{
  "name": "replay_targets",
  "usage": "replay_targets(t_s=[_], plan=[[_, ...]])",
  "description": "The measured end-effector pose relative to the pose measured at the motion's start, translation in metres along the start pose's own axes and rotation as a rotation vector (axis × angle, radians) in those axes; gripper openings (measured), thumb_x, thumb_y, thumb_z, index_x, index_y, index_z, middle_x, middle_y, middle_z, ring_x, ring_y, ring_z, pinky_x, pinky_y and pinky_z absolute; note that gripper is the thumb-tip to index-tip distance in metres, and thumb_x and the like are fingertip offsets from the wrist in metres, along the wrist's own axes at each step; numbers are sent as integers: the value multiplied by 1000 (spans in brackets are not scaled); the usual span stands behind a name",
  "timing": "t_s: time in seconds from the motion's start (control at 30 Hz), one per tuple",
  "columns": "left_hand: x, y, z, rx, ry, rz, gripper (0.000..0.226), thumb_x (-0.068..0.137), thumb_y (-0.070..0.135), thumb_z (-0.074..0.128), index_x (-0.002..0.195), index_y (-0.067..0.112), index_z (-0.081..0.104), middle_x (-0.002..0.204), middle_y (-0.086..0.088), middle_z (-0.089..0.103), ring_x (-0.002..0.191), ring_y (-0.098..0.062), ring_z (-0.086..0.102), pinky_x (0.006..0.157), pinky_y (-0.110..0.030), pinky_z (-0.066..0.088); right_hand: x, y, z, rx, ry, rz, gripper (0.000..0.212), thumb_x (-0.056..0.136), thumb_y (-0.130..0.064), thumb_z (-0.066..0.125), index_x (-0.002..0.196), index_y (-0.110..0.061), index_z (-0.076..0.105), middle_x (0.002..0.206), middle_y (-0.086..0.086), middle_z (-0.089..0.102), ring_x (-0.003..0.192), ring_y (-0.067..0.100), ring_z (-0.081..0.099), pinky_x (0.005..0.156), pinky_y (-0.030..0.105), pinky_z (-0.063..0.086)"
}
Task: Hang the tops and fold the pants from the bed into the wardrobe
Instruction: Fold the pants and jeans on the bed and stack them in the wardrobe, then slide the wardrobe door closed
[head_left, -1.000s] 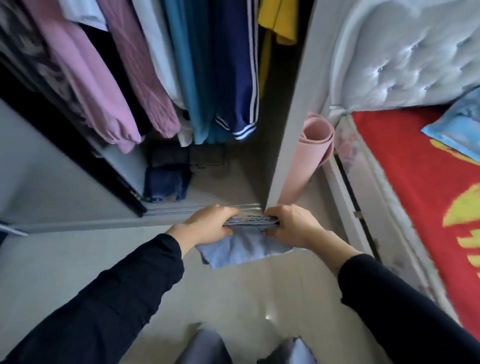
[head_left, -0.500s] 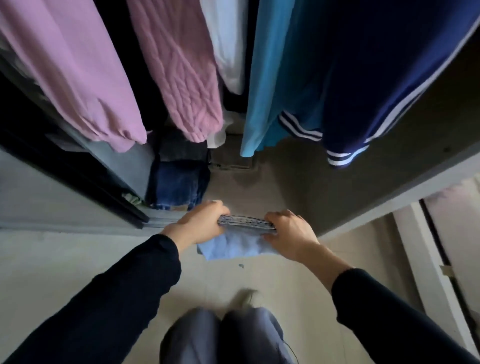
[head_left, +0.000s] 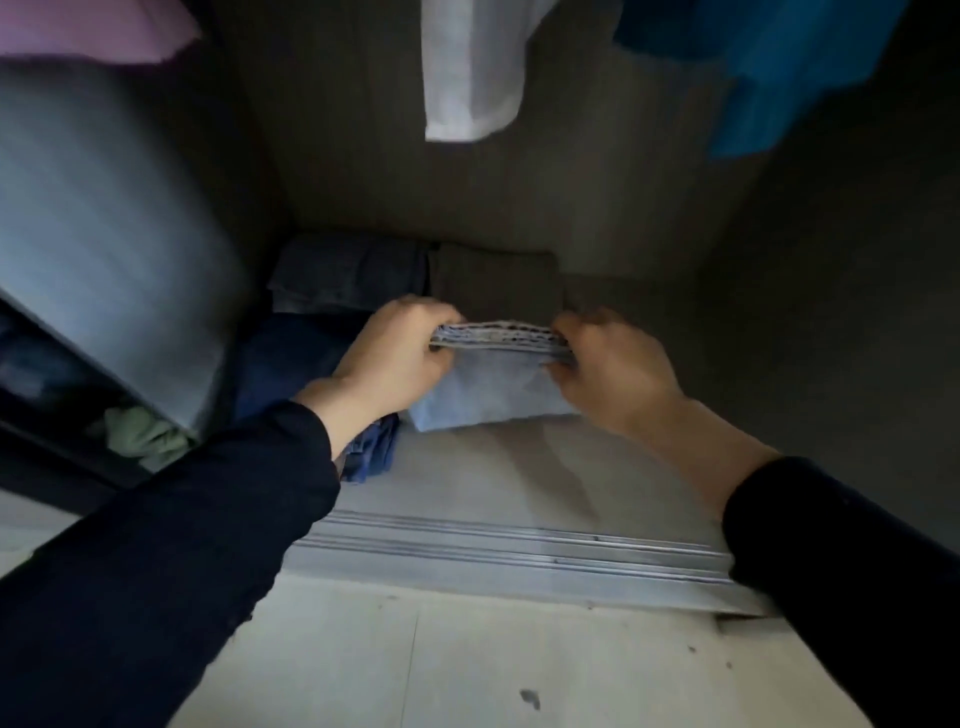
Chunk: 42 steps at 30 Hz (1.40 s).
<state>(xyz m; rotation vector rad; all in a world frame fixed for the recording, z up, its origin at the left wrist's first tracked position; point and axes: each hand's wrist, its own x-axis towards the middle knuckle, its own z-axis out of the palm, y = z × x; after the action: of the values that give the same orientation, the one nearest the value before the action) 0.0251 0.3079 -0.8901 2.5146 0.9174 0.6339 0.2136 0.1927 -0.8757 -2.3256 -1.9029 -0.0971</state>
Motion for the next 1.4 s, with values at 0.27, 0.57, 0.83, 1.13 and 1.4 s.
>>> replay_targets(t_s=[0.27,0.57,0.83,1.13,1.4], plan=[[-94,-58,132,283,-254,97,39,51,-5,76,81,14,58,92,-4,62,89,-28,62,69,-36,50,-64,1,173,-133,16,-250,43,46,-16,88,83,-14,67,80,7,65,75,28,64,62,38,52],[-88,-82,161,341,-315,111,54,85,-17,45,136,0,42,158,-11,21,148,-26,9,115,-29,4,-56,9,207,-69,-22,-240,41,57,-9,82,94,-11,65,98,10,64,85,32,63,62,40,51],[-103,-97,171,336,-296,93,59,73,10,79,125,-2,55,138,-17,52,133,-29,44,108,-45,25,-54,21,203,107,-75,-192,42,87,-50,44,102,-19,67,107,0,61,100,23,55,81,37,46],[-89,-89,167,339,-359,61,32,102,13,39,133,10,42,161,-5,10,149,-21,1,119,-31,-2,-45,8,201,-20,-200,-193,36,80,-27,72,113,-17,64,118,4,61,111,29,58,81,42,49],[-104,-15,40,179,-90,-152,18,86,17,51,97,11,62,109,-9,63,101,-29,61,84,-39,48,-58,-59,62,75,-294,-103,53,91,-34,56,138,-14,44,139,8,47,127,31,45,99,43,39]])
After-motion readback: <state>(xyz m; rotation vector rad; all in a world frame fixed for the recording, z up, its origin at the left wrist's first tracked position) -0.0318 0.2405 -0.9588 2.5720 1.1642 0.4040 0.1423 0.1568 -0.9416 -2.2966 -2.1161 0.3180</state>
